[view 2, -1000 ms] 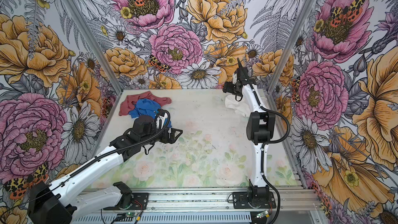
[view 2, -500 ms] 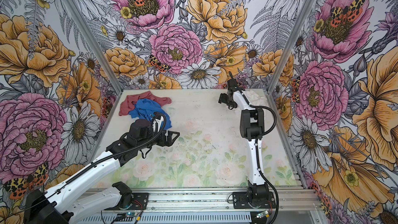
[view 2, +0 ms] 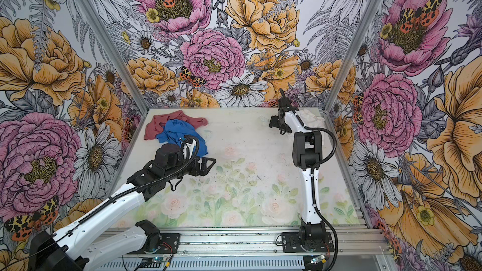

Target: Pick out a specific cloth from the pile

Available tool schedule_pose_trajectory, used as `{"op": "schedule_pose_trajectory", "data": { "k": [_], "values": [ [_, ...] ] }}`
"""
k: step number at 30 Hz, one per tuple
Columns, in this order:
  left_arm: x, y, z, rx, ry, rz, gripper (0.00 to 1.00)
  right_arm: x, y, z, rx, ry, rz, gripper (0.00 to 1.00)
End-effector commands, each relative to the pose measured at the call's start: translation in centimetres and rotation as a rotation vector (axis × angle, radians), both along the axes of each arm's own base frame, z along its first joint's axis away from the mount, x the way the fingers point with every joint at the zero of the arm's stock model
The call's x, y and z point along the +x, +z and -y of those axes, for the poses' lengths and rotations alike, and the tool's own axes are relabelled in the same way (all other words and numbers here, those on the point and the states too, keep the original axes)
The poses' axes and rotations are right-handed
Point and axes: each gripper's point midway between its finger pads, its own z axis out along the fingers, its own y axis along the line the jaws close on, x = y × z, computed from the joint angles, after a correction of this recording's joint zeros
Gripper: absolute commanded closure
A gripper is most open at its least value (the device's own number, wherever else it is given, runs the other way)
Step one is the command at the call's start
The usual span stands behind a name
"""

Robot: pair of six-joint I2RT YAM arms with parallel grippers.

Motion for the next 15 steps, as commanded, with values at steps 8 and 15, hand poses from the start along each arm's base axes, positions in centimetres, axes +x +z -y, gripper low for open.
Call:
{"op": "schedule_pose_trajectory", "data": {
  "k": [8, 15],
  "values": [
    [1.7, 3.2, -3.9, 0.014, 0.084, 0.095, 0.01, 1.3, 14.8, -0.5, -0.01, 0.038, 0.284, 0.01],
    [4.2, 5.8, -10.9, 0.172, 0.33, 0.236, 0.01, -4.5, 20.8, -1.0, -0.009, 0.088, 0.415, 0.01]
  ]
}}
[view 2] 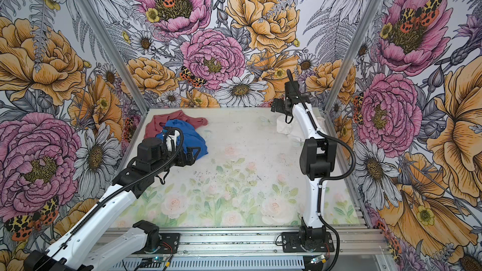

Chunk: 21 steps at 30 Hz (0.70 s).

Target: Pick out a specific cloth from the pile

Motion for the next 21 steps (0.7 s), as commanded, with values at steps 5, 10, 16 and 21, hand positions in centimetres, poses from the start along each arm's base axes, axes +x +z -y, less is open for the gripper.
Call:
{"op": "schedule_pose_trajectory", "data": {
  "k": [5, 10, 16, 21],
  "values": [
    [0.8, 0.2, -11.0, 0.208, 0.476, 0.122, 0.01, -9.9, 2.7, 0.0, -0.023, 0.078, 0.256, 0.01],
    [0.0, -2.5, -15.4, 0.206, 0.732, 0.257, 0.01, -17.0, 0.7, 2.4, -0.083, 0.044, 0.375, 0.01],
    [-0.6, -4.0, -18.9, 0.331, 0.921, 0.402, 0.01, -22.9, -3.7, 8.2, -0.208, -0.181, 0.36, 0.0],
    [2.7, -7.1, -18.4, 0.338, 0.805, 0.379, 0.01, -25.6, -6.9, 10.0, -0.308, -0.227, 0.495, 0.0]
  ]
}}
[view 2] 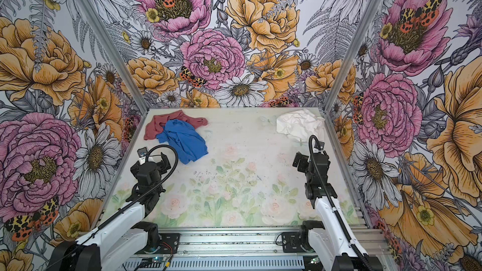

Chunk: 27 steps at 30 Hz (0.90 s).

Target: Pick out a specific cloth from the pile

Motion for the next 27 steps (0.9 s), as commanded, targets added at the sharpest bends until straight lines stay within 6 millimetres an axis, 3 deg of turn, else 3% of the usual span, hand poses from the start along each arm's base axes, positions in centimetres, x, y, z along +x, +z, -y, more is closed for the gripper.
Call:
{"op": "schedule_pose_trajectory", "data": {
  "k": [1, 4, 9, 10, 12, 14, 23, 27],
  "values": [
    [2.3, 2.0, 0.3, 0.001, -0.075, 0.155, 0.01, -0.4, 1.0, 1.4, -0.082, -0.058, 0.183, 0.01],
    [4.4, 1.4, 1.1, -0.018, -0.168, 0.147, 0.01, -0.1, 1.0, 1.8, -0.079, -0.08, 0.191, 0.0],
    [6.3, -0.6, 1.1, -0.075, -0.219, 0.169, 0.01, 1.7, 0.6, 0.5, -0.075, 0.007, 0.169, 0.0],
    [6.4, -1.4, 1.4, -0.07, -0.238, 0.181, 0.01, 1.9, 0.7, 0.6, -0.078, 0.004, 0.173, 0.01],
    [5.8, -0.8, 2.2, -0.048, -0.281, 0.242, 0.01, 2.3, 0.8, 0.6, -0.089, 0.007, 0.195, 0.01],
    [5.2, -1.1, 1.1, -0.064, -0.215, 0.224, 0.01, 2.7, 1.1, 0.6, -0.092, 0.007, 0.226, 0.01],
    [6.7, -1.4, 1.1, -0.06, -0.204, 0.178, 0.01, 5.4, 1.7, -0.1, -0.078, 0.057, 0.362, 0.01],
    [6.9, -1.4, 1.2, -0.059, -0.207, 0.172, 0.01, 6.1, -0.1, -1.3, -0.081, 0.137, 0.386, 0.01]
  ]
}}
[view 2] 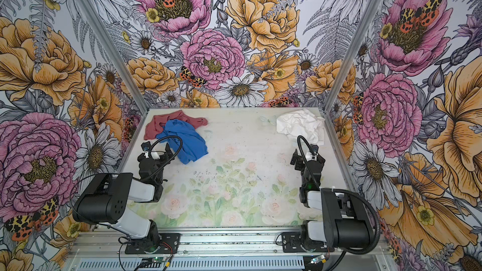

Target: Pick out a specific cloth from the pile

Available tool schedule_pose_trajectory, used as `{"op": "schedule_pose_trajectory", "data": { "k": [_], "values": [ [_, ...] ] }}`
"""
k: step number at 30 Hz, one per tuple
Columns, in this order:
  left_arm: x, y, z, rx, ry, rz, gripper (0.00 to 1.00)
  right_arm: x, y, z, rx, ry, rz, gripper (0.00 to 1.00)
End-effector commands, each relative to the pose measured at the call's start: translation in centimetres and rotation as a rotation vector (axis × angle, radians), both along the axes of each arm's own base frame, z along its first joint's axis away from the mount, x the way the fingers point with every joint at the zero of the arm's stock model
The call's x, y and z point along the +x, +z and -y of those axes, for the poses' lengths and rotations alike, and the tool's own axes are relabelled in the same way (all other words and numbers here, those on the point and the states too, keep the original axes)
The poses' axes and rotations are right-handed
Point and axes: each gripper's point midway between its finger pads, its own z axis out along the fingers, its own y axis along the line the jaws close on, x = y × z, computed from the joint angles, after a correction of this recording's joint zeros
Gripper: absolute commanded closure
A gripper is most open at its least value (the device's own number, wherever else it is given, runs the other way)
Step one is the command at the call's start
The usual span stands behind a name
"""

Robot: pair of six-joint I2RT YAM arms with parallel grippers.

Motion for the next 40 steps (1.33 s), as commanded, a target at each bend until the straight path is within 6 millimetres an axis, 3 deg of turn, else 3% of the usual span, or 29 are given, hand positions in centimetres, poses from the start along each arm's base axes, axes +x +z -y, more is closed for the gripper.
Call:
{"op": "schedule_pose_trajectory", "data": {
  "k": [1, 4, 8, 11, 17, 37, 40],
  "values": [
    [0.3, 0.6, 0.3, -0.001, -0.01, 0.009, 0.01, 0.7, 2.0, -0.9, -0.012, 0.06, 0.15, 0.0],
    [0.6, 0.5, 0.5, 0.001, -0.021, 0.0, 0.01, 1.5, 1.9, -1.4, -0.008, 0.093, 0.13, 0.0],
    [1.6, 0.2, 1.0, 0.007, -0.055, -0.044, 0.01, 5.1, 0.3, -3.6, -0.013, 0.229, -0.064, 0.01],
    [2.2, -0.1, 1.7, 0.031, -0.077, -0.079, 0.01, 4.7, 0.4, -1.6, -0.007, 0.094, -0.048, 0.01],
    [2.2, -0.1, 1.8, 0.036, -0.08, -0.082, 0.01, 4.0, 0.7, -1.2, -0.012, 0.063, -0.014, 0.0],
    [2.2, 0.0, 1.9, 0.042, -0.082, -0.081, 0.01, 4.5, 0.5, -1.0, -0.016, 0.045, -0.037, 0.0],
    [1.7, 0.0, 0.8, 0.023, -0.015, -0.063, 0.01, 4.4, 0.6, -0.8, -0.014, 0.033, -0.029, 0.01]
  ]
}}
